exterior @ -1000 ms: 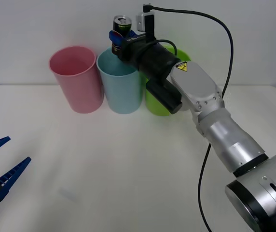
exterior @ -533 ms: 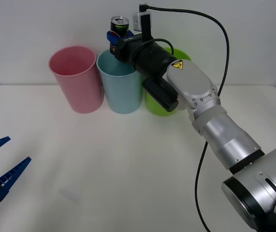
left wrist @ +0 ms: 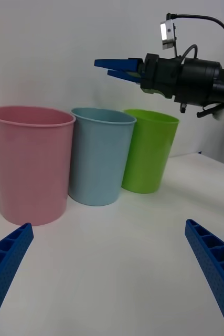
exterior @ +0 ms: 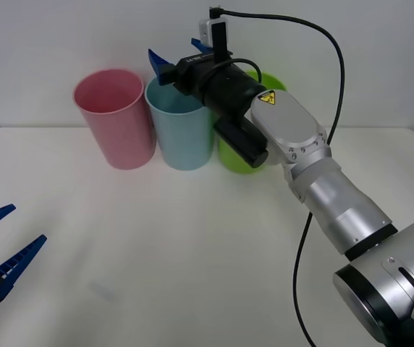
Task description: Grasp the object on the table and drop it into the matching bin: aluminum can to the light blue bin, PET bottle to the pink bin.
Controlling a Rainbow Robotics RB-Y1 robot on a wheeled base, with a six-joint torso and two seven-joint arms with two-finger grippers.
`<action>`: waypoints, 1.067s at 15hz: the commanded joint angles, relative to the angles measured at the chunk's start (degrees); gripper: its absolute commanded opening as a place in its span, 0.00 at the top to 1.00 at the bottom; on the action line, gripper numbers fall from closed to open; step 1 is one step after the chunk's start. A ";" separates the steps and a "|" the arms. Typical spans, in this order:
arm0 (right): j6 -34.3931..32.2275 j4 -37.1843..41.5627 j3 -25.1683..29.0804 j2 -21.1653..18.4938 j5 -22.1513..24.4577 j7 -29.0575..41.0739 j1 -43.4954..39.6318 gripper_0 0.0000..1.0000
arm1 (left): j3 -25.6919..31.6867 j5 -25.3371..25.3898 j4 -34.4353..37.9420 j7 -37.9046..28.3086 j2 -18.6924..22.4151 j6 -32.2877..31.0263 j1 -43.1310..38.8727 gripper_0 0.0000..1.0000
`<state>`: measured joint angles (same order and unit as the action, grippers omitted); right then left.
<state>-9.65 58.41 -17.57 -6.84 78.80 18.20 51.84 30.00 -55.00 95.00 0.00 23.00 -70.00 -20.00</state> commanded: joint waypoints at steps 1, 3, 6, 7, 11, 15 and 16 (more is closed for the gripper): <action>-0.37 3.46 0.00 -0.81 -0.14 0.00 -2.18 0.00 | 0.00 0.00 0.00 0.00 0.00 0.00 0.00 0.00; -0.55 7.51 -0.88 -2.04 -0.14 0.00 -4.91 0.00 | 0.00 0.00 0.00 0.00 0.00 0.00 0.00 0.00; -0.55 15.59 -3.17 -5.12 -0.49 0.70 -10.09 0.00 | 0.00 0.00 0.00 0.00 0.00 0.00 0.00 0.00; -0.63 18.14 -3.87 -6.17 -0.58 0.79 -11.76 0.00 | 0.00 0.00 0.00 0.00 0.00 0.00 0.00 0.00; -2.48 28.60 -5.81 -11.53 -1.11 1.14 -19.32 0.00 | 0.00 0.00 0.00 0.00 0.00 0.00 0.00 0.00; -6.17 38.53 -5.81 -17.33 -1.19 0.79 -28.02 0.00 | 0.00 0.00 0.00 0.00 0.00 0.00 0.00 0.00; -6.61 40.99 -5.81 -18.92 -1.28 0.61 -30.31 0.00 | 0.00 0.00 0.00 0.00 0.00 0.00 0.00 0.00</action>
<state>-15.87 97.51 -23.38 -24.60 77.60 18.93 23.22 30.00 -55.00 95.00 0.00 23.00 -70.00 -20.00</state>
